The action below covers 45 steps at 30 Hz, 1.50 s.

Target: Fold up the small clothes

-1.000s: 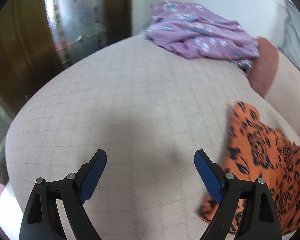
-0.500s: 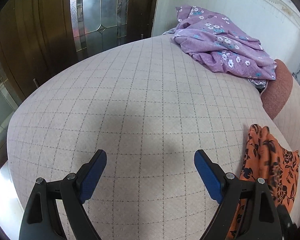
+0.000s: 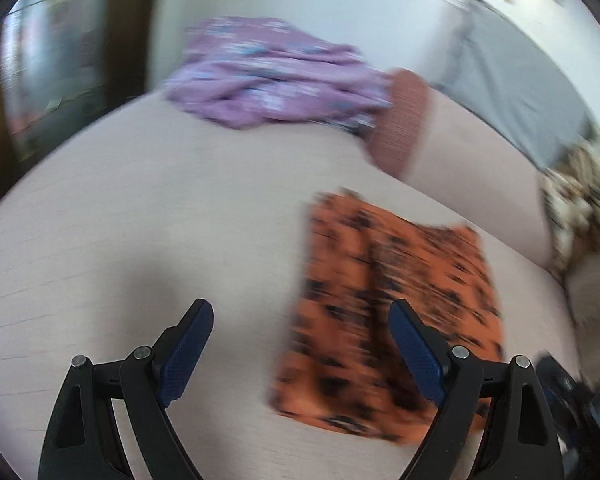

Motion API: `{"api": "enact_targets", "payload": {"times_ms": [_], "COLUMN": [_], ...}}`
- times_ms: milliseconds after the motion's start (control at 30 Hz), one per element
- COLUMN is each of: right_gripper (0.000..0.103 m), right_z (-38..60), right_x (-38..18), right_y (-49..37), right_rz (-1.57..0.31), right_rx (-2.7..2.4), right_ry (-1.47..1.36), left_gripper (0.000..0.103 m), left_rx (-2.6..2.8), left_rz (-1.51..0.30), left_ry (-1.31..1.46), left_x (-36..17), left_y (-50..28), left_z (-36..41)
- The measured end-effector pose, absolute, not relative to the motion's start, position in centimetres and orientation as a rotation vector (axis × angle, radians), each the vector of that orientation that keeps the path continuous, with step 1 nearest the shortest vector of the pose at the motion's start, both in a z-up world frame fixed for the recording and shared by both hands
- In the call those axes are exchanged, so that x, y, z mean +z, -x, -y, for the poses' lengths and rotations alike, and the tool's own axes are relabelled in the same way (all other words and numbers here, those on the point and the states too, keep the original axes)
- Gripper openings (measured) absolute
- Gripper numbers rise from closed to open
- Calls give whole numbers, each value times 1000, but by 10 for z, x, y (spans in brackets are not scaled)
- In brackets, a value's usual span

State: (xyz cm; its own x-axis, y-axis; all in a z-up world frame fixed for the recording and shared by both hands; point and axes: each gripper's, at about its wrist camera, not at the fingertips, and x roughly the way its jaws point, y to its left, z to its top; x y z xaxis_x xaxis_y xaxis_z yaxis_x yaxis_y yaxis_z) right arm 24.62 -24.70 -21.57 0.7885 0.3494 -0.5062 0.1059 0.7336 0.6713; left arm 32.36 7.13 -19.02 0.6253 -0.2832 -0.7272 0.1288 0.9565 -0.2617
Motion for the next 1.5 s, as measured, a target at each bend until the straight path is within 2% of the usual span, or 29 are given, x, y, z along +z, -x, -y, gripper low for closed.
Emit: {"api": "enact_targets", "payload": {"times_ms": [167,267,333,367,400,433,533,667,933,1100,1200,1267,1333,1400,1500], "right_gripper": [54,48,45,45,45,45,45,45,44,44,43,43,44,44,43], "right_z": [286,287,276,271,267,264,260,262,253,285,292,289,284,281,280], "right_x": [-230,-242,-259,-261,-259,-256,-249,-249,-237,-188,-199,-221,-248,-255,-246], "right_y": [-246,-256,-269,-271,-272,-274,-279,-293,-315,-333,-378,-412,-435,-441,-434], "right_rz": [-642,-703,-811,-816,-805,-803,-824,-865,-994,-833,-863,-930,-1004,-969,-972], "right_rx": [24,19,23,19,36,59,111,176,222,108,96,60,33,0,-28], "right_ry": [-819,-828,-815,-797,-783,-776,-717,-698,-514,-471,-565,-586,-591,-568,-558], "left_gripper": [90,86,58,55,40,22,18,17,19,24,32,41,55,63,68], "left_rx": [-316,-262,-270,-286,-291,-314,-319,-307,-279,-245,-221,-203,-186,-167,-150], "left_rz": [-884,-967,-1044,-1065,-1058,-1041,-1003,-1019,-1002,-971,-959,-953,-951,-956,-954], "left_ry": [28,-28,21,77,102,109,86,151,23,-35,-50,-47,-37,-1,38], "left_x": [-200,-223,-238,-242,-240,-233,-222,-223,-230,-231,-233,-234,-235,-236,-237], "left_y": [-312,-319,-325,-327,-326,-325,-320,-324,-317,-313,-314,-315,-316,-318,-318], "left_z": [-21,-15,-19,-25,-28,-28,-28,-37,-18,-12,-12,-15,-19,-26,-30]}}
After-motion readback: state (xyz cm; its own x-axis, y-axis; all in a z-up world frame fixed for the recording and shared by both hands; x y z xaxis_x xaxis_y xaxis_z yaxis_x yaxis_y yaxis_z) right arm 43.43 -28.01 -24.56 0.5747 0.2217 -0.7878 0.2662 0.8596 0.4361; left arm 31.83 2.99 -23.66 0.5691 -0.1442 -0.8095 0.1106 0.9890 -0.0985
